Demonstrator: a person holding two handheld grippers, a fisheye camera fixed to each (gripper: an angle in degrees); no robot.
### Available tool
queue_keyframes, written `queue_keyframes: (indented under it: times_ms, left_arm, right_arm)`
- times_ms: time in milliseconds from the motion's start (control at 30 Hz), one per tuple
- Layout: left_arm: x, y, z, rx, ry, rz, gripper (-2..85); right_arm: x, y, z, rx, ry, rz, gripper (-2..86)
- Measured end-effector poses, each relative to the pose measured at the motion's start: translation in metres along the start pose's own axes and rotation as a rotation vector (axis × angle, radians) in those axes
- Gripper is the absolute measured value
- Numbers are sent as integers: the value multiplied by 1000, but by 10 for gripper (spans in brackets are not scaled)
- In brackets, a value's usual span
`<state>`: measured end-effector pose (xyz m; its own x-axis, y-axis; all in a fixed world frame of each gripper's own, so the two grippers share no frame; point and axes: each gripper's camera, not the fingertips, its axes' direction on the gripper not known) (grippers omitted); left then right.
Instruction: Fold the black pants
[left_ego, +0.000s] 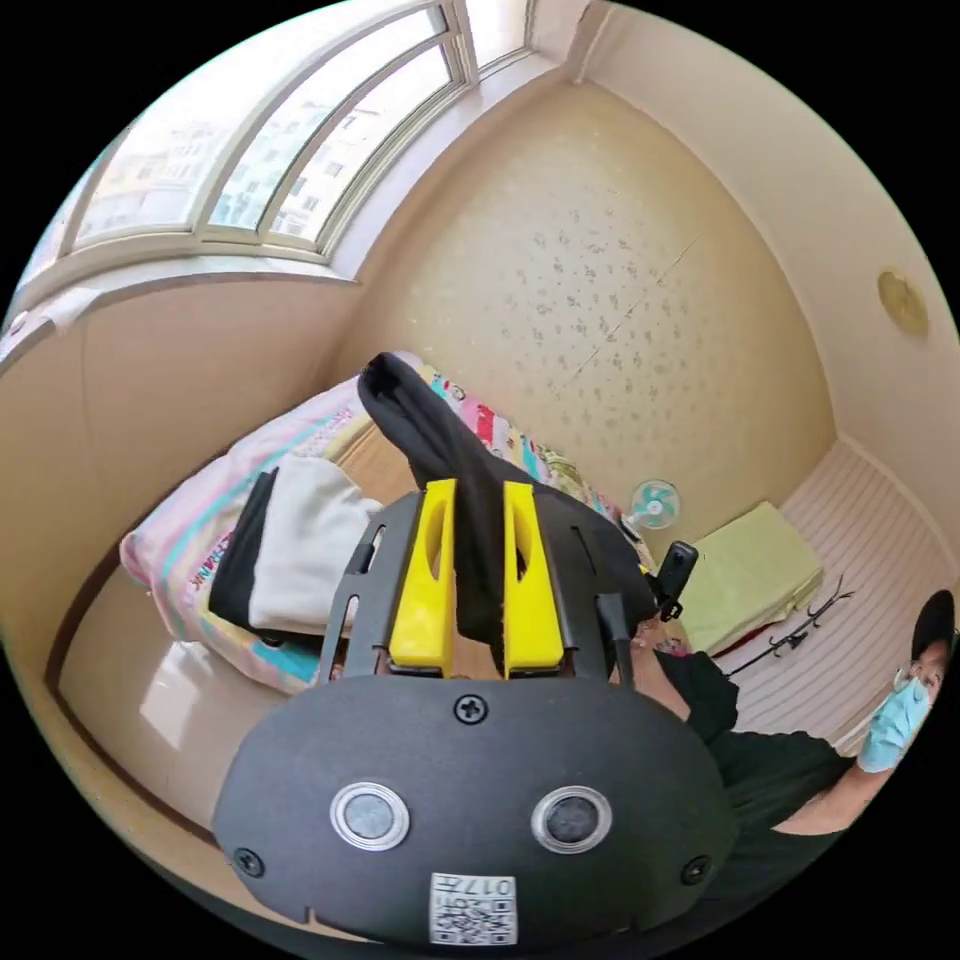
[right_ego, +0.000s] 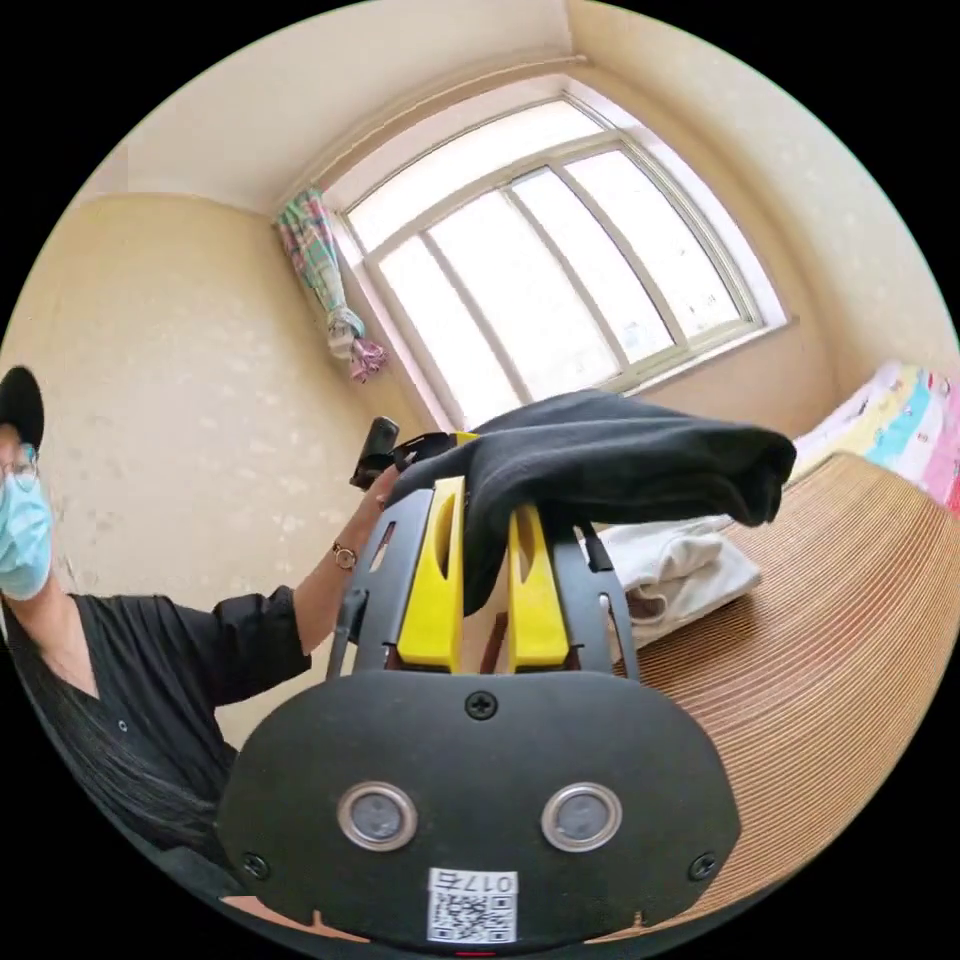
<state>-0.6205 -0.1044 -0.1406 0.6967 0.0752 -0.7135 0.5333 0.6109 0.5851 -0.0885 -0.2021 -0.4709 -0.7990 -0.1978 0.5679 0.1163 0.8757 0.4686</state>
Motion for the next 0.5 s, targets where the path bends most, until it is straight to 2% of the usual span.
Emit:
queue_keyframes:
  times_ms: [33,67,133,200,333,400,500]
  left_arm:
    - [-36,5,18,-44,-123,-89,110]
    - [-55,13,28,-66,-164,-136,111]
    - [-113,69,67,-162,-190,-257,118]
    - [-126,125,95,-218,-151,-216,103]
    - [-86,276,145,-272,-162,-60,92]
    - [-54,332,155,-243,-139,26,85]
    - [0,407,170,-216,-183,138,73]
  right_arm:
    - [43,15,35,-25,-13,188,62]
    - [76,42,63,-63,38,347,58]
    - [95,89,84,-115,112,420,37]
    - [95,135,91,-175,88,399,20]
    - [63,250,45,-310,190,364,9]
    - [40,296,4,-365,322,393,8]
    - [-14,351,-77,-416,653,420,10]
